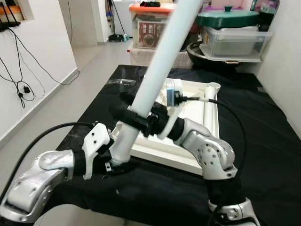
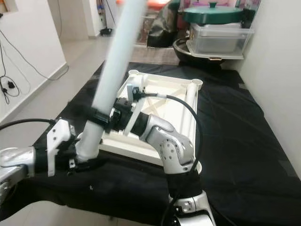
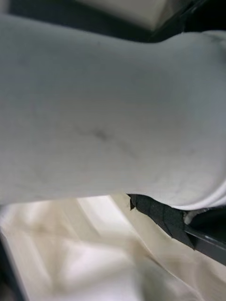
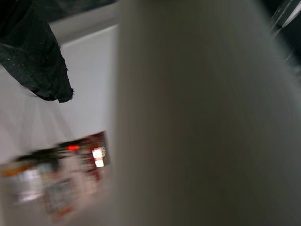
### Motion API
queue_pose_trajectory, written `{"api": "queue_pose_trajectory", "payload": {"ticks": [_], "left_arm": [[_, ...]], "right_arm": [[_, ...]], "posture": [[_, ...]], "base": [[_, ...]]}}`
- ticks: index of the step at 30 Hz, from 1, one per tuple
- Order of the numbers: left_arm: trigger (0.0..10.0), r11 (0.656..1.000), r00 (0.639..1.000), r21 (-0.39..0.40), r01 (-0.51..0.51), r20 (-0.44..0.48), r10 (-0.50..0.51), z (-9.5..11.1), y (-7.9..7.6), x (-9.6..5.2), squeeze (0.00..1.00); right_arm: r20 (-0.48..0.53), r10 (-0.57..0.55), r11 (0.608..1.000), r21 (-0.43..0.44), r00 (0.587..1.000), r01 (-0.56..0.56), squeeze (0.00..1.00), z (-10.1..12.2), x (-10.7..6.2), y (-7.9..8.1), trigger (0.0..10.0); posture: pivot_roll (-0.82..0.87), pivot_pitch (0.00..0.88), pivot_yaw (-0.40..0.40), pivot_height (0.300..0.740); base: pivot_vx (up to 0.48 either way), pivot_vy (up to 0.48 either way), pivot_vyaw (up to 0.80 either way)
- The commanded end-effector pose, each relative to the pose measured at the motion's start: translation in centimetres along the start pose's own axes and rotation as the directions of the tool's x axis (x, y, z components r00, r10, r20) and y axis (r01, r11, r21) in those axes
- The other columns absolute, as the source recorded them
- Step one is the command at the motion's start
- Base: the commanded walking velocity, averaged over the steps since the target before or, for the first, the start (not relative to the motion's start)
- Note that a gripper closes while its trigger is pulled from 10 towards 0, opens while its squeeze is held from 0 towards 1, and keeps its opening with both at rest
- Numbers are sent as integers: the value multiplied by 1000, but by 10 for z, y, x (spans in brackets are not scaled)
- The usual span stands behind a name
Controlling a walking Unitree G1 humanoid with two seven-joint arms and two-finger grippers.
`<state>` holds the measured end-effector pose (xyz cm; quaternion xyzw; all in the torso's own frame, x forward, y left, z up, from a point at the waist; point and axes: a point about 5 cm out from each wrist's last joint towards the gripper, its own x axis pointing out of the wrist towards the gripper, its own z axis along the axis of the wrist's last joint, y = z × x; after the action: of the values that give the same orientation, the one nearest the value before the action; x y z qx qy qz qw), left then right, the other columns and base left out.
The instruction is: Building children table
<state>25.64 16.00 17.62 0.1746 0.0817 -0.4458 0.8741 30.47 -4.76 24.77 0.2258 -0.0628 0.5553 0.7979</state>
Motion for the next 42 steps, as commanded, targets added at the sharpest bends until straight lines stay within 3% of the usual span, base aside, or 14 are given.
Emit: {"api": "queue_pose_trajectory", "payload": {"ticks": [1, 3, 6, 10, 13, 17, 22, 23, 26, 27, 36, 41, 42], "left_arm": [[10000, 1000, 998, 26, -6, -64, 7, -10, -4, 3, 0], [10000, 997, 994, 51, -51, -96, 56, -15, -1, 5, 0], [10000, 962, 952, 145, -230, -173, 254, -32, 11, 14, 0], [10000, 935, 927, 175, -309, -164, 337, -34, 16, 21, 0], [10000, 922, 917, 190, -338, -153, 368, -34, 19, 25, 0], [10000, 891, 909, 248, -380, -80, 410, -17, 23, 47, 0], [10000, 886, 923, 301, -352, -47, 383, -11, 16, 58, 0], [10000, 883, 931, 334, -330, -40, 363, -12, 10, 62, 0], [10000, 882, 933, 341, -324, -41, 359, -13, 9, 63, 0], [10000, 881, 934, 346, -321, -40, 356, -14, 7, 63, 0], [10000, 864, 921, 368, -344, -46, 386, -20, 8, 59, 0], [10000, 864, 919, 358, -355, -37, 393, -20, 8, 59, 0], [10000, 869, 922, 353, -348, -38, 385, -20, 7, 59, 710]], "right_arm": [[21, -12, 1000, -22, 1000, 12, 0, 7, 7, 2, 10000], [26, -23, 1000, -14, 999, 23, 0, 7, 7, 1, 10000], [71, -101, 992, 81, 992, 95, 0, 4, 11, 0, 10000], [83, -131, 982, 149, 988, 118, 0, -1, 17, 2, 10000], [81, -138, 976, 181, 987, 122, 0, -5, 20, 5, 10000], [45, -181, 949, 271, 982, 162, 0, -24, 27, 8, 10000], [29, -250, 933, 273, 968, 233, 0, -30, 27, 3, 10000], [26, -305, 919, 271, 952, 287, 0, -32, 26, -3, 4980], [27, -318, 915, 270, 948, 299, 0, -32, 26, -4, 4980], [27, -340, 907, 275, 940, 321, 0, -32, 25, -7, 0], [29, -417, 875, 284, 908, 393, 0, -35, 21, -15, 0], [38, -413, 877, 286, 910, 386, 0, -34, 22, -13, 0], [41, -418, 875, 286, 908, 390, 0, -33, 22, -14, 0]], "posture": [[87, 0, -22, 740], [89, 0, -24, 740], [90, 0, -28, 740], [88, 0, -28, 740], [91, 0, -29, 740], [92, 0, -28, 740], [87, 0, -25, 740], [88, 0, -25, 740], [88, 0, -25, 740], [88, 0, -25, 740], [103, 0, -31, 740], [103, 0, -31, 740], [103, 0, -32, 740]], "base": [[0, 0, 0], [0, 0, 0], [0, 0, 0], [0, 0, 0], [0, 0, 0], [0, 0, 0], [0, 0, 0], [0, 0, 0], [0, 0, 0], [0, 0, 0], [0, 0, 0], [0, 0, 0], [0, 0, 0]]}}
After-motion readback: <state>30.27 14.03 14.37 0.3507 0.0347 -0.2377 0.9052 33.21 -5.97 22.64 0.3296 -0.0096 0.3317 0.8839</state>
